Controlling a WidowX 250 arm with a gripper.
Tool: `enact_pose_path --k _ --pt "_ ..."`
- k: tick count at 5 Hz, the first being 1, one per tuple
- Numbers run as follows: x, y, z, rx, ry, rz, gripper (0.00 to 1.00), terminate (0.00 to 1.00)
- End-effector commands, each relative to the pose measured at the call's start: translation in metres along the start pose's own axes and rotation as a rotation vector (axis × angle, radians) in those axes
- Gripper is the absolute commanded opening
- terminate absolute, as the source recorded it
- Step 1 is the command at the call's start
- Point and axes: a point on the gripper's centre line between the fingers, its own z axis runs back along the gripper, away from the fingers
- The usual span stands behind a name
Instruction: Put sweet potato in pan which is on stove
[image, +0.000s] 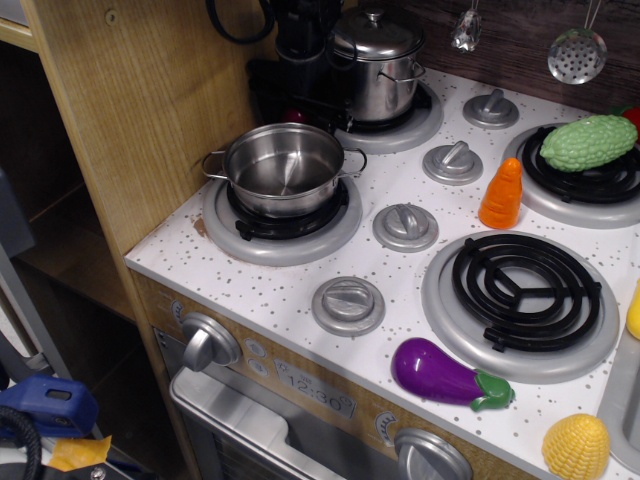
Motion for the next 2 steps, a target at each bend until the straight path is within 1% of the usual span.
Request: enact_pose_path --k 1,2 --pt "0.029 0.024 0.072 0.112 -0.154 -0.011 0.0 0.0" --pt "0.03 0.021 0.098 0.163 -0.14 0.001 0.0 0.0"
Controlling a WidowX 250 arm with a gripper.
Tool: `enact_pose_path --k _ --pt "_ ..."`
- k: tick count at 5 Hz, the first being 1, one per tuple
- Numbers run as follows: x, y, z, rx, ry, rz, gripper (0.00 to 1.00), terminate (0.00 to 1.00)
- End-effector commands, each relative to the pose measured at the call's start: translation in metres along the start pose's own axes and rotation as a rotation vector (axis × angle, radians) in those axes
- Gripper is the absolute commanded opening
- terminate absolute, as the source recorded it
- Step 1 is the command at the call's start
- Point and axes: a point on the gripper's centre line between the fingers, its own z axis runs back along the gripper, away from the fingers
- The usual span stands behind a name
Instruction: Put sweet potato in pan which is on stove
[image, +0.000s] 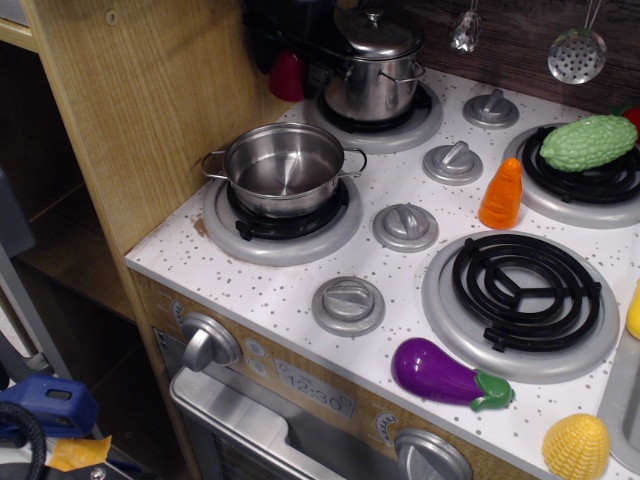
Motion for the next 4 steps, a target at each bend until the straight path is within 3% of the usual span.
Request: enact_pose_path --k 1,4 --pt "0.003 0.009 0.062 0.038 -0.045 0.083 0.0 0.0" --pt "-0.042 -0.022 0.057 -0.04 0.04 0.199 0.0 0.0"
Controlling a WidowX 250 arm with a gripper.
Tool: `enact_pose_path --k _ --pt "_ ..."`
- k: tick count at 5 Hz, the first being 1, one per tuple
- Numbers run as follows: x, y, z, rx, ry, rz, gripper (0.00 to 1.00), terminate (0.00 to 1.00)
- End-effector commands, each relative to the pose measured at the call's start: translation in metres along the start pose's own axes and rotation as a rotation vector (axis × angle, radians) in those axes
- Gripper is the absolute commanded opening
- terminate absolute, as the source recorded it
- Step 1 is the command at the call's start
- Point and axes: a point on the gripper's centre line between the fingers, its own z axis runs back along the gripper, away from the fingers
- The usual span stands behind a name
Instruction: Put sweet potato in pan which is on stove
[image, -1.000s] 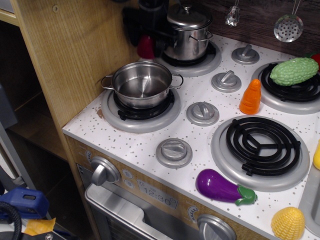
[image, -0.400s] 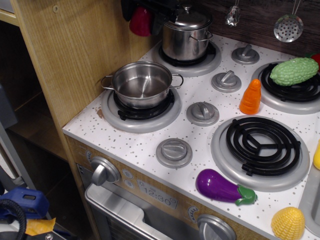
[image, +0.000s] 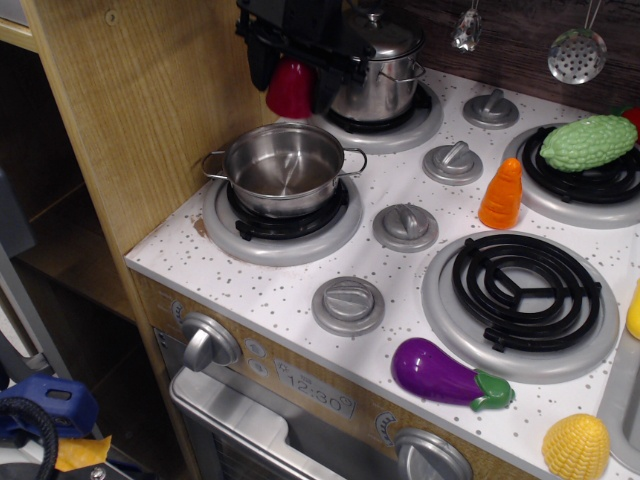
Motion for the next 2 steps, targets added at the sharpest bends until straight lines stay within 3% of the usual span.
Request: enact_pose_path --k 1,2 --pt "-0.005 0.005 0.006 -0.024 -0.05 0.068 0.0 0.0" --pt "-0.012 0.005 -0.005 -0.047 -0.048 0.09 1.0 0.0"
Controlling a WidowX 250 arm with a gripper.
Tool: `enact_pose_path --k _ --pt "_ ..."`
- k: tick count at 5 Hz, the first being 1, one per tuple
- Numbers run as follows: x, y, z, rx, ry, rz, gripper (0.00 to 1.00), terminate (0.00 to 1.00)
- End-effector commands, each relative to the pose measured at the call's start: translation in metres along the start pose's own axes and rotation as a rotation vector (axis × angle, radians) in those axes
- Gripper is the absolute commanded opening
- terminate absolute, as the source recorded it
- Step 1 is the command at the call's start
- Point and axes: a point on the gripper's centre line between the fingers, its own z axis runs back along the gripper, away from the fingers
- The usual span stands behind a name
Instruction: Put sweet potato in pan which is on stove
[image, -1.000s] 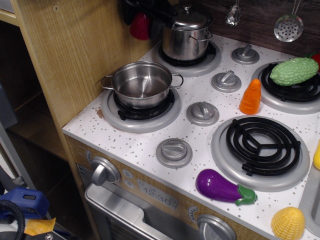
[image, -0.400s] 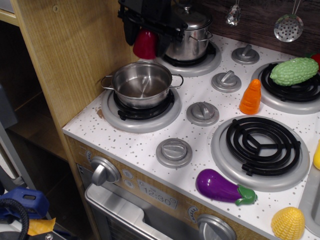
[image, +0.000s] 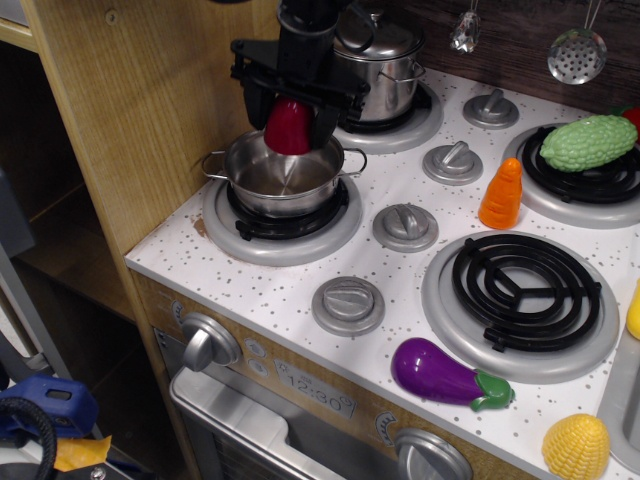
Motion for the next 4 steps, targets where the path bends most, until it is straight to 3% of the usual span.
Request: enact_pose_path --k 1,3,4 --pt "0.0004 0.009 0.004 -0.039 -0.065 0.045 1.0 0.0" --pt "-0.0021 0.0082 0.0 -0.046 -0.072 0.059 1.0 0.0" --pt "-0.0021 0.0082 0.0 -0.046 -0.072 0.059 1.0 1.0"
